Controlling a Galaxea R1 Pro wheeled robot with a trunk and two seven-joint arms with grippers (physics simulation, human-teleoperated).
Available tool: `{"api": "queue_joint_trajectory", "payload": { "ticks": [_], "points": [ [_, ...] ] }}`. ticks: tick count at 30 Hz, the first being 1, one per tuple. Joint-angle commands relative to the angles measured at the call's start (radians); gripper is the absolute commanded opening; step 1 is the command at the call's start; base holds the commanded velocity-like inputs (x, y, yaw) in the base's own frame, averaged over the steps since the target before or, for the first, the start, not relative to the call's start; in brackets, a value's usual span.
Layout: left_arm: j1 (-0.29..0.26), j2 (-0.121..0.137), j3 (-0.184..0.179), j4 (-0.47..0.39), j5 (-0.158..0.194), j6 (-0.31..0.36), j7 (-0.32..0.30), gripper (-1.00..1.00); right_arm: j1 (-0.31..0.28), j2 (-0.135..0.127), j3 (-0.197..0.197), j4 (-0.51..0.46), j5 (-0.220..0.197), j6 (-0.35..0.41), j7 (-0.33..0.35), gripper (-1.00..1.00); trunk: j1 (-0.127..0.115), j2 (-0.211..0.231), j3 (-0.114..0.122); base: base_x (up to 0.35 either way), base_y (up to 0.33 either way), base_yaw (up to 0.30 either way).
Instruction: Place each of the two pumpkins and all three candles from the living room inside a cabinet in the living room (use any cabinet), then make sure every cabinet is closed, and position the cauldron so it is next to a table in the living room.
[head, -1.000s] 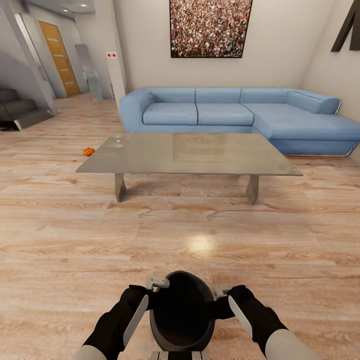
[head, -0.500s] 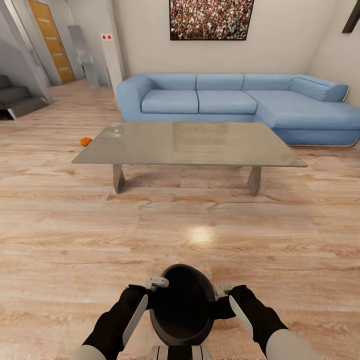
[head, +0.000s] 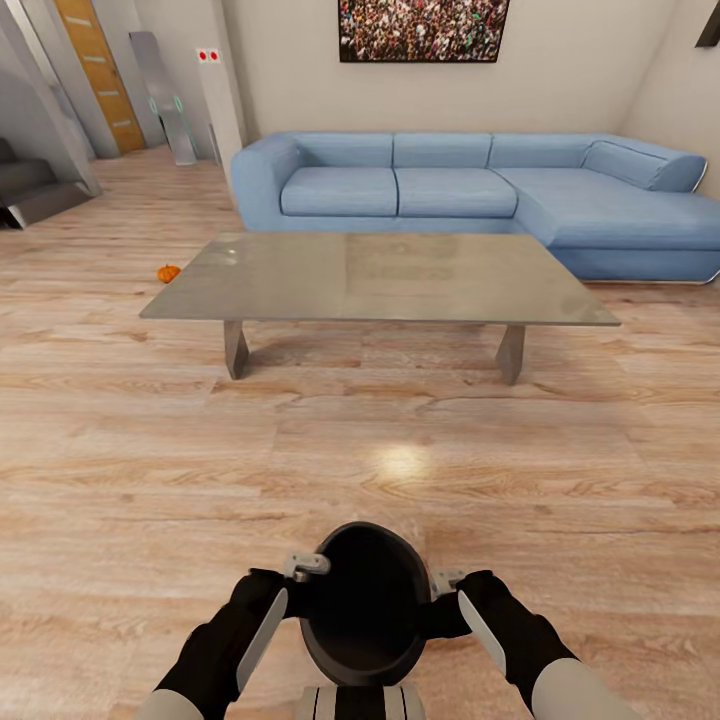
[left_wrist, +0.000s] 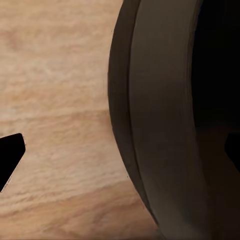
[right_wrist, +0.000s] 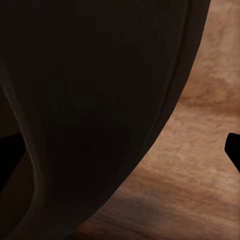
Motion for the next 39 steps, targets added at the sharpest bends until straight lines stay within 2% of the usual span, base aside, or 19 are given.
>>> {"api": "queue_joint_trajectory", "payload": {
  "ticks": [1,6,16,18,23,28,35,39],
  "points": [
    [0.0,0.003,0.0,0.0,0.0,0.0,0.0,1.0,0.0,0.0,0.0,0.0,0.0,0.0,0.0,1.0,0.0,0.0,0.0,0.0,0.0,0.0],
    [0.0,0.011,0.0,0.002,0.001,0.0,0.0,1.0,0.0,0.0,0.0,0.0,-0.001,0.0,0.0,1.0,0.0,0.0,0.0,0.0,0.0,0.0],
    [0.0,0.011,-0.003,0.011,0.001,-0.003,-0.001,1.0,0.0,0.0,0.0,0.0,-0.002,0.0,0.0,1.0,0.0,0.0,0.0,0.0,0.0,0.0],
    [0.0,-0.001,-0.004,0.022,0.001,-0.014,0.004,1.0,-0.011,-0.002,-0.005,0.012,0.005,-0.011,-0.011,1.0,0.0,0.0,0.0,0.0,0.0,0.0],
    [0.019,0.01,-0.006,0.027,0.003,-0.044,0.003,1.0,-0.038,-0.001,0.001,0.017,0.006,-0.04,-0.017,1.0,0.0,0.0,0.0,0.0,0.0,0.0],
    [0.021,0.006,-0.035,0.049,-0.011,-0.074,0.017,1.0,-0.04,0.003,0.009,0.031,0.005,-0.067,-0.023,1.0,0.0,0.0,0.0,0.0,0.0,0.0],
    [0.018,0.003,-0.075,0.086,-0.009,-0.119,0.033,1.0,-0.04,0.008,0.007,0.071,0.045,-0.107,-0.026,1.0,0.0,0.0,0.0,0.0,0.0,0.0],
    [0.0,-0.014,-0.098,0.108,-0.026,-0.143,0.034,1.0,-0.041,0.008,0.006,0.092,0.053,-0.128,-0.026,1.0,0.0,0.0,0.0,0.0,0.0,0.0]
  ]
}}
